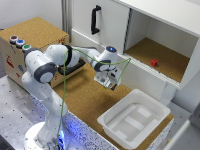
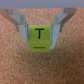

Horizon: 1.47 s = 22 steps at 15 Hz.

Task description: Place the yellow block on the table

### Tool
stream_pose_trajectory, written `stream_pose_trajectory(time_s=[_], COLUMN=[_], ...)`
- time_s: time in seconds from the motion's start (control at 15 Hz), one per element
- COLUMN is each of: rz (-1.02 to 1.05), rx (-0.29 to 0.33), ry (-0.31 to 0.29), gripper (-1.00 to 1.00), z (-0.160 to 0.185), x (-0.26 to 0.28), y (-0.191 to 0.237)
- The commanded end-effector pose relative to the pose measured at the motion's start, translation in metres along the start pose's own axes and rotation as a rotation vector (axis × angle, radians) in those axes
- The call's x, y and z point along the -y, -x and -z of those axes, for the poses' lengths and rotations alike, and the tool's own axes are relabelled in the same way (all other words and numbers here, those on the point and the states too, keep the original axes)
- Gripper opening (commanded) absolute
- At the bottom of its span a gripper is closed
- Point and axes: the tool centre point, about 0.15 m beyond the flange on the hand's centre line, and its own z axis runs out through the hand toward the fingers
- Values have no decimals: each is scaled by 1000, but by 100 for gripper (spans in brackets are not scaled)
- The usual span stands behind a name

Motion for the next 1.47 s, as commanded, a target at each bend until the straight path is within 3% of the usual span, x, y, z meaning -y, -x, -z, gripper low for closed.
stream_pose_trajectory(time_s=[0.0,0.2,0.27,0.8,1.4], rz=[-2,-18,-18,-25,30], rx=[17,24,13,19,11], ry=[31,26,9,-7,-23], gripper=[-100,-100,100,100,100], z=[-43,-38,-27,22,31], x=[3,5,6,19,41], y=[-10,-11,-9,3,-4])
